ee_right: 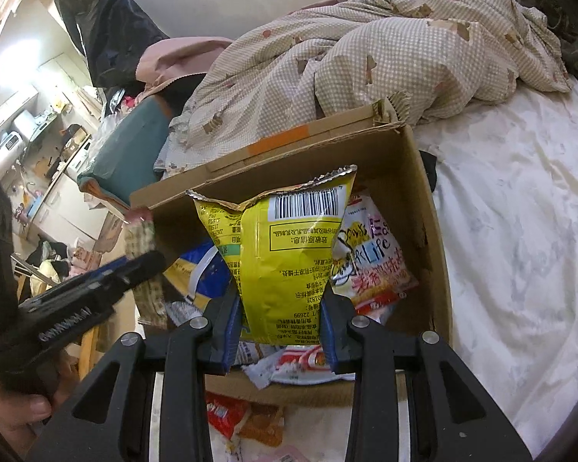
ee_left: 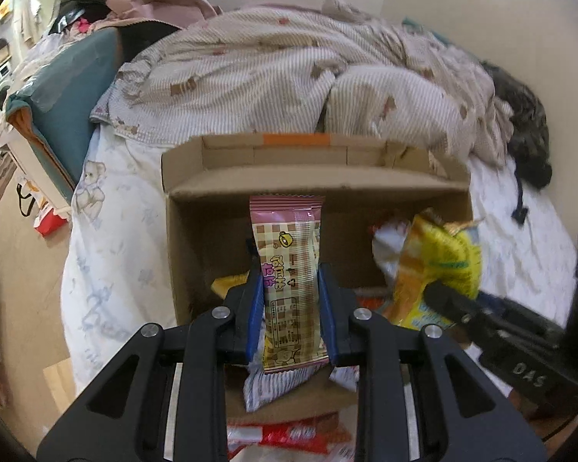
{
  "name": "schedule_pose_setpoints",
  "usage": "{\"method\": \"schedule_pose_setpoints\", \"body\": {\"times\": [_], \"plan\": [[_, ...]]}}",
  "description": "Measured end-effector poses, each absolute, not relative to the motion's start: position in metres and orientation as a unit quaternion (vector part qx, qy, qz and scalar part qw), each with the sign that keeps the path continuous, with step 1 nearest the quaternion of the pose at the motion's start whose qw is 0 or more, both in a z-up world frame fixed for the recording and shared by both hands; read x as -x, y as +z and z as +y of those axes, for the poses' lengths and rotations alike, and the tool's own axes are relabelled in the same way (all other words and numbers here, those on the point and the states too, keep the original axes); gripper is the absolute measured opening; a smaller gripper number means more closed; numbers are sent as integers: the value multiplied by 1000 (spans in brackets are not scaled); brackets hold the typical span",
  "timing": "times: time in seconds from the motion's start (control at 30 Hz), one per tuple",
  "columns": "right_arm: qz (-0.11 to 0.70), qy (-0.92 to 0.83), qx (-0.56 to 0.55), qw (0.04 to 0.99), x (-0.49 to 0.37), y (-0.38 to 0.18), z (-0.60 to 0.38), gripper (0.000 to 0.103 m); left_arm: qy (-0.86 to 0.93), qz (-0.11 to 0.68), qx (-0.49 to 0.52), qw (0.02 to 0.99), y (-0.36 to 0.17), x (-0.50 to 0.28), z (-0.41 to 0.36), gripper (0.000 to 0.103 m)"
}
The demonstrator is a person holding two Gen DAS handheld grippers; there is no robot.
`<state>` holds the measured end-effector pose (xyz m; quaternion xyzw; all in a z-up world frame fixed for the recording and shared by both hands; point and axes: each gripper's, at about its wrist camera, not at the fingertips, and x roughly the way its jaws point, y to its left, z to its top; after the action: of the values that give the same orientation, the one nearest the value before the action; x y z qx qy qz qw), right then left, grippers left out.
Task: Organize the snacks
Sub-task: 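Carry both snacks into the cardboard box and open both grippers, then withdraw both grippers from the box over the remaining snacks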
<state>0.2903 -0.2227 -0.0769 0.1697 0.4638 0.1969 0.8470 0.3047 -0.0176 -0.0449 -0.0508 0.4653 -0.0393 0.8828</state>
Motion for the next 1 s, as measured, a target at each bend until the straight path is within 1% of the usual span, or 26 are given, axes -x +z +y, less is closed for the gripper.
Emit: {"method": "schedule_pose_setpoints", "body": {"times": [0.17, 0.33, 0.37, 0.4, 0.43, 0.47, 0.5, 0.53, 0.6, 0.63, 1.0], "plan": [[468, 196, -201, 838, -303, -87, -232, 37, -48, 470, 56, 880, -52, -312, -16, 23], [464, 215, -232, 828, -304, -84, -235, 39, -65, 479, 66, 873, -57, -314, -18, 23], [464, 215, -235, 827, -305, -83, -236, 41, -68, 481, 68, 871, -58, -314, -18, 24], [461, 215, -238, 827, -304, -82, -237, 48, -73, 483, 72, 869, -58, -314, -18, 31], [459, 215, -240, 828, -304, -81, -237, 53, -78, 484, 76, 868, -58, -313, -18, 44], [457, 213, -241, 829, -304, -80, -239, 65, -78, 483, 80, 869, -58, -312, -17, 50], [455, 209, -242, 831, -303, -79, -239, 73, -78, 481, 81, 870, -58, -310, -17, 62], [451, 205, -243, 834, -303, -78, -241, 75, -75, 478, 81, 872, -57, -309, -16, 71], [448, 202, -245, 836, -302, -76, -243, 76, -67, 474, 75, 875, -56, -305, -16, 79], [449, 200, -247, 835, -302, -76, -244, 76, -65, 473, 73, 876, -55, -305, -15, 81], [450, 197, -240, 837, -301, -75, -244, 76, -45, 467, 79, 879, -54, -299, -1, 81]]}}
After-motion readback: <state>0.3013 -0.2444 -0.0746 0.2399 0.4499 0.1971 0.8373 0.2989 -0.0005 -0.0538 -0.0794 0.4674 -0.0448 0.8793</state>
